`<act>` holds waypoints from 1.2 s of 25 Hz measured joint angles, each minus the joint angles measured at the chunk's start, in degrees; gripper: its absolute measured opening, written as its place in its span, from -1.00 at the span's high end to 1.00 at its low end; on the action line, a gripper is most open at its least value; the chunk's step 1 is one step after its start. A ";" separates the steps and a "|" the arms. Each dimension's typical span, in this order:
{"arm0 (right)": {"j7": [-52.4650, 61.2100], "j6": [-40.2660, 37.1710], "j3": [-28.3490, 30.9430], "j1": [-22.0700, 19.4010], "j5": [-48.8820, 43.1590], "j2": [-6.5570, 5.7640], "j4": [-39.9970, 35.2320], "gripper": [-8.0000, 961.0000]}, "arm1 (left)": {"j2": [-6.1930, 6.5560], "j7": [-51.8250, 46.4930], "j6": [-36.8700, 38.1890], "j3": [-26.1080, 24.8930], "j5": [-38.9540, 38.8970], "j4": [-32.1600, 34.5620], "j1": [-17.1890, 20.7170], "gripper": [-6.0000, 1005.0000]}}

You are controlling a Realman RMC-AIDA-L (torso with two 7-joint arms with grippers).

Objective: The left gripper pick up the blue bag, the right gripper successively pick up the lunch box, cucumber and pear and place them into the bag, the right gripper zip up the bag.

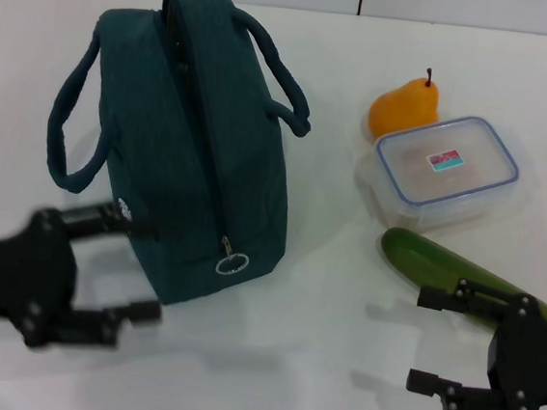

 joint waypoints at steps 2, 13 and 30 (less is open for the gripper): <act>0.00 0.04 0.17 0.01 0.15 -0.03 0.00 -0.66 | 0.97 -1.53 1.24 -0.61 -8.84 0.52 0.58 -0.65; 0.01 0.65 1.23 0.22 1.33 -0.18 -0.51 -0.66 | 3.75 -23.26 -10.13 -18.23 -16.65 1.32 -8.70 -0.65; -1.73 0.73 4.67 0.37 2.11 -0.48 -0.63 -0.66 | 5.99 -75.65 -24.44 -16.27 9.29 26.40 -11.15 -0.63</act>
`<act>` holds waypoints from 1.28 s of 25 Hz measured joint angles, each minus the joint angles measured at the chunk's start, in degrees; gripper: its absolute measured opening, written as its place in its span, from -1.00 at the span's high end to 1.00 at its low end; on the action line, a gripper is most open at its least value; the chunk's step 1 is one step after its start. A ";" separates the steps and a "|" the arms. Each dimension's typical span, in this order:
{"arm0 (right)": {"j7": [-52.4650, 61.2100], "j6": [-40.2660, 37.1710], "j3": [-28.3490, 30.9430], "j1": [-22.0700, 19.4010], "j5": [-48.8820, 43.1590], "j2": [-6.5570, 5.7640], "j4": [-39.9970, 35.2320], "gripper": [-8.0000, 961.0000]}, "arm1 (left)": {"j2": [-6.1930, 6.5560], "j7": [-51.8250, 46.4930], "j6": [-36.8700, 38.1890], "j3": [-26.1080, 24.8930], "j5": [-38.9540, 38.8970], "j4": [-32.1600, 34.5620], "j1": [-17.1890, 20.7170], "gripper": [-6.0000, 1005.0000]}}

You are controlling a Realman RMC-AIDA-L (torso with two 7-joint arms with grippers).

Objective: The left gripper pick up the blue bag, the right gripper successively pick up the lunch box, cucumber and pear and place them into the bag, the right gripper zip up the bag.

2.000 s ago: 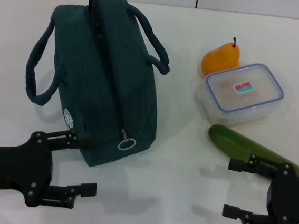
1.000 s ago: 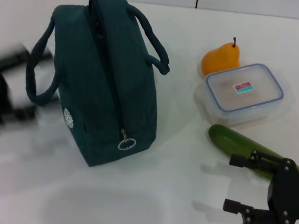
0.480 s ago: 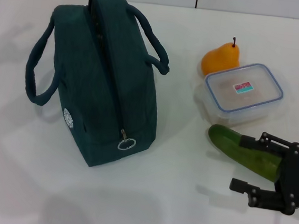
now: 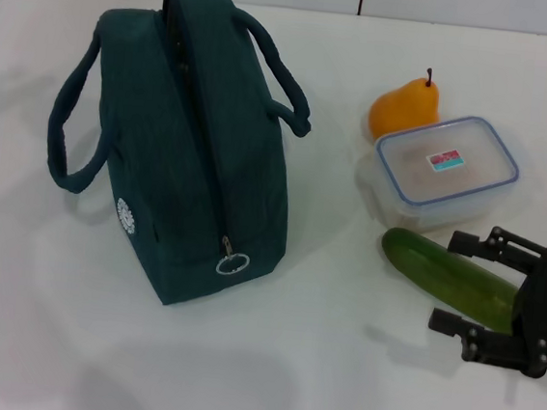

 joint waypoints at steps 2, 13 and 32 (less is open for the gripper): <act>-0.32 0.04 0.58 0.10 0.00 0.00 0.00 -0.66 | 0.05 -6.35 2.75 1.99 1.03 2.63 0.33 -0.63; -0.46 0.12 2.03 0.35 -0.01 -0.34 -0.05 -0.66 | -0.47 -18.41 5.58 16.36 6.58 6.20 -1.98 -0.61; -0.46 0.36 3.26 0.49 -0.04 -0.65 -0.04 -0.66 | -2.84 -17.16 5.99 19.85 15.62 4.63 -5.29 -0.49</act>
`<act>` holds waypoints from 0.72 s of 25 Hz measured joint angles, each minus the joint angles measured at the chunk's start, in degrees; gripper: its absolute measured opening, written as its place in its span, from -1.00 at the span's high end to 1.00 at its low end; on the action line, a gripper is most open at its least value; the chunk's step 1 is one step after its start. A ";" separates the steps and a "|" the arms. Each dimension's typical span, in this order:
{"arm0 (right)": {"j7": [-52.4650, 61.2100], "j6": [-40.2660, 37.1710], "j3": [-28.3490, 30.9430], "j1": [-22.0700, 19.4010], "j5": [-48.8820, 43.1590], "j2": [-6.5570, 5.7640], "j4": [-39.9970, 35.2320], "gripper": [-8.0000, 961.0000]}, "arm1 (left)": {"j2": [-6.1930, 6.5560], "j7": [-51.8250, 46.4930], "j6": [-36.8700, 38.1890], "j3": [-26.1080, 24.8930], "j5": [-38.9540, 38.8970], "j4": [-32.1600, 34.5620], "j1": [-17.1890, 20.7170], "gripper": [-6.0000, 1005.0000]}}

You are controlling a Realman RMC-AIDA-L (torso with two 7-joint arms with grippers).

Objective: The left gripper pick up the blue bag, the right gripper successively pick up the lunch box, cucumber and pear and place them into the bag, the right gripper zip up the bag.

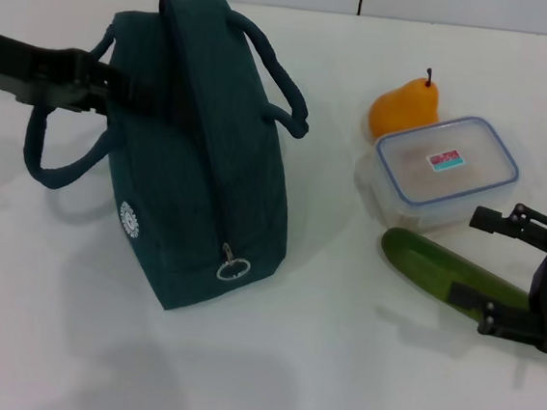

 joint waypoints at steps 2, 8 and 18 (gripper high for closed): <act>0.00 -0.02 0.00 -0.02 0.00 0.13 0.00 -0.66 | -0.18 0.88 0.03 0.08 0.52 -0.63 -0.20 -0.42; 0.31 -0.03 0.01 -0.21 0.00 0.26 0.40 -0.66 | -0.51 1.26 0.36 0.18 2.43 -1.15 -0.23 0.02; 4.99 1.79 2.90 -0.58 1.47 0.69 0.71 -0.66 | -0.40 1.02 4.41 -0.39 2.13 3.74 0.43 0.72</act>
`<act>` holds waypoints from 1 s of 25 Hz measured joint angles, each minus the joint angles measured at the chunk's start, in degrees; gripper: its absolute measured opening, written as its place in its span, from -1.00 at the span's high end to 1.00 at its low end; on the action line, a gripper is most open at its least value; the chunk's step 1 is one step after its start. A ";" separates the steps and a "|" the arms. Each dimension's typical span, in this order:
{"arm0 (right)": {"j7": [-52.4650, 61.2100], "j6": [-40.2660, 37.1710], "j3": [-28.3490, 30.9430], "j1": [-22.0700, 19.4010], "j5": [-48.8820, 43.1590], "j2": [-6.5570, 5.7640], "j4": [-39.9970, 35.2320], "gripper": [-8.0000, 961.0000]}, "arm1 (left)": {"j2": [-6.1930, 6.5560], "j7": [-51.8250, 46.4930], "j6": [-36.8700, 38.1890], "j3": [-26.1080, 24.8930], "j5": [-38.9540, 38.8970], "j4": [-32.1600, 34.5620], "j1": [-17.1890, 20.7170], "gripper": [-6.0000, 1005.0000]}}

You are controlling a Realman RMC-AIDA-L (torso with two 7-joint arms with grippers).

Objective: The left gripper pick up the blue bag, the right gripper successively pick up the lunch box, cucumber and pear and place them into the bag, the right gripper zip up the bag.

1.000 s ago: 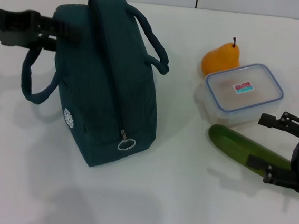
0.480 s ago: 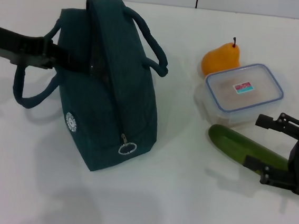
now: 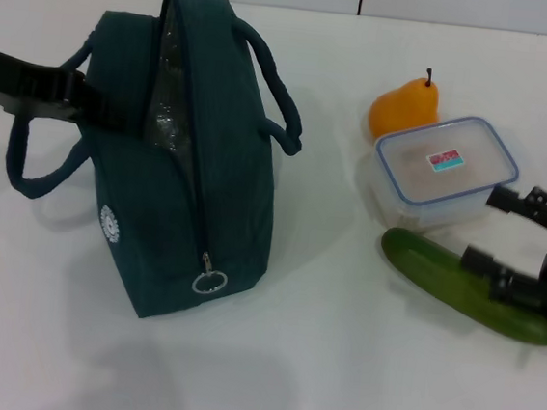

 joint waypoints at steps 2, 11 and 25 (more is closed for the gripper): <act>3.14 1.58 2.30 0.12 0.01 0.15 0.11 -0.66 | 0.08 -0.22 0.76 -0.03 -0.03 1.20 0.01 0.78; 13.22 5.43 10.00 1.09 5.76 0.26 3.17 -0.66 | -0.02 -0.70 1.68 -0.11 -1.87 1.89 -0.48 0.89; 38.59 32.12 8.97 8.89 6.90 -4.06 10.52 -0.66 | -0.83 -0.56 1.58 0.07 -2.33 0.87 -2.51 0.90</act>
